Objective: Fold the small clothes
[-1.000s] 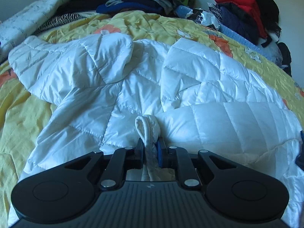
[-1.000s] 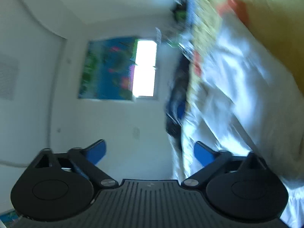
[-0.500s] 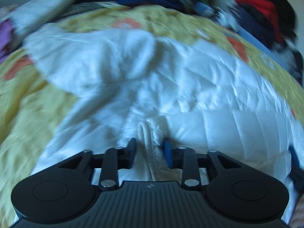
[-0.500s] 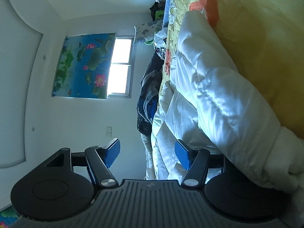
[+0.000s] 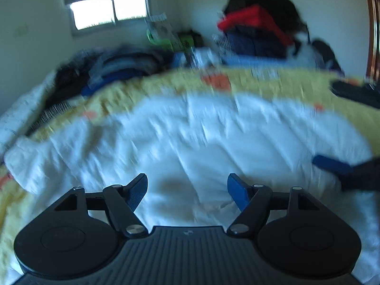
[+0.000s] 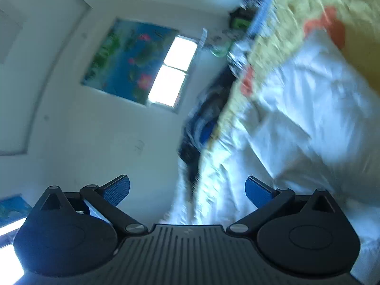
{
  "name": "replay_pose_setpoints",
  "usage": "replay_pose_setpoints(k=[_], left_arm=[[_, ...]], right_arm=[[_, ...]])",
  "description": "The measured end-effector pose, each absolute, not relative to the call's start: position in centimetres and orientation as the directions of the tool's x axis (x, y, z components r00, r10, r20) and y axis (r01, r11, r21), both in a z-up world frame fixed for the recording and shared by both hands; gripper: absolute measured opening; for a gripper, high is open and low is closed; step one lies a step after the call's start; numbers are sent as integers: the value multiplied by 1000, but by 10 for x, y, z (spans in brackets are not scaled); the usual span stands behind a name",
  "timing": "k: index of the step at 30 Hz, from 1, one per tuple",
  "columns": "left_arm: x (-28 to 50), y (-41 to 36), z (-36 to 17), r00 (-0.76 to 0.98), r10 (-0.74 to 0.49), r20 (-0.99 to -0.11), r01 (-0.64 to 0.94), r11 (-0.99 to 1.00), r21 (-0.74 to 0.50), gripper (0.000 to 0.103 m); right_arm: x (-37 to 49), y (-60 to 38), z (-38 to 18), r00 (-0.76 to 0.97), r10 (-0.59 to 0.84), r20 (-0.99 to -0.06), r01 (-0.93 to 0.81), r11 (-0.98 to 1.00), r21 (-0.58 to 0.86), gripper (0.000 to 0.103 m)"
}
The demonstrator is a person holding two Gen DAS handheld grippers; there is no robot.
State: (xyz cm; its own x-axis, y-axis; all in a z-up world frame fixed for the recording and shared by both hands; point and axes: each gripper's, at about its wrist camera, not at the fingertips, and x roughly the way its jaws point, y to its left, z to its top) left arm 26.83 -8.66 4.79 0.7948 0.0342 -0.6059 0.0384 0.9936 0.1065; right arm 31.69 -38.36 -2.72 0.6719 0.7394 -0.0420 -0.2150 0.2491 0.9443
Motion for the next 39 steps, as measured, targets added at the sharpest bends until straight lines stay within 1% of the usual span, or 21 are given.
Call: replay_pose_setpoints(k=[1,2,3,5,6,11,13,15,16,17,18,19,21,23,25,27,29,31,35,37,39], left_arm=[[273,-85,39,773,34,-633,37,994,100,75],[276,-81,31,759,20,-651,38,996,75,75],[278,-76,27,754,2,-657,31,999,38,76],[283,-67,21,744,-31,-668,22,1000,-22,78],[285,-64,19,746,-39,-665,24,999,-32,80],[281,-60,27,749,-64,-659,51,998,-39,81],[268,-41,42,786,-111,-608,61,993,-102,80],[247,-10,62,854,-138,-501,53,982,-180,81],[242,9,71,880,-123,-459,29,978,-207,86],[240,28,78,895,-86,-437,-16,974,-224,90],[243,51,84,902,-37,-430,-75,968,-241,99],[248,75,87,902,22,-432,-147,955,-258,101],[260,130,88,874,160,-458,-324,895,-307,101],[270,190,81,830,242,-503,-476,778,-411,101],[280,246,65,797,233,-557,-557,641,-528,101],[292,290,43,779,176,-602,-588,540,-603,101],[302,314,24,753,157,-639,-622,485,-615,100],[310,330,8,757,144,-637,-625,443,-643,100],[327,347,-7,785,136,-604,-598,421,-682,94],[342,354,-8,795,135,-591,-584,430,-688,73],[356,359,-10,791,136,-596,-586,449,-675,64]], right_arm=[[320,-381,-29,668,739,-83,-198,284,938,97],[321,-380,-28,668,737,-102,-196,307,931,94],[321,-380,-29,668,736,-111,-194,316,929,93],[322,-380,-29,668,735,-116,-195,323,926,92],[322,-379,-29,668,735,-115,-201,327,923,92],[317,-374,-30,670,734,-110,-242,356,902,93],[316,-374,-32,669,736,-103,-250,354,901,93],[315,-376,-32,669,738,-93,-250,340,907,93],[314,-377,-32,670,738,-87,-249,333,909,94],[313,-378,-33,671,737,-81,-249,327,912,94],[313,-379,-33,672,736,-77,-249,323,913,94],[313,-379,-33,673,736,-75,-250,321,914,94],[312,-378,-33,674,734,-75,-252,324,912,94],[311,-378,-33,676,733,-76,-256,330,909,94],[309,-377,-32,678,731,-76,-260,335,905,95],[308,-376,-31,679,730,-75,-266,340,902,95],[308,-375,-31,679,730,-71,-275,343,898,97],[307,-374,-30,679,731,-68,-285,348,893,98],[307,-373,-30,679,732,-58,-296,345,891,100],[306,-374,-30,680,732,-50,-298,338,892,100],[306,-374,-31,680,732,-45,-300,333,894,100]])
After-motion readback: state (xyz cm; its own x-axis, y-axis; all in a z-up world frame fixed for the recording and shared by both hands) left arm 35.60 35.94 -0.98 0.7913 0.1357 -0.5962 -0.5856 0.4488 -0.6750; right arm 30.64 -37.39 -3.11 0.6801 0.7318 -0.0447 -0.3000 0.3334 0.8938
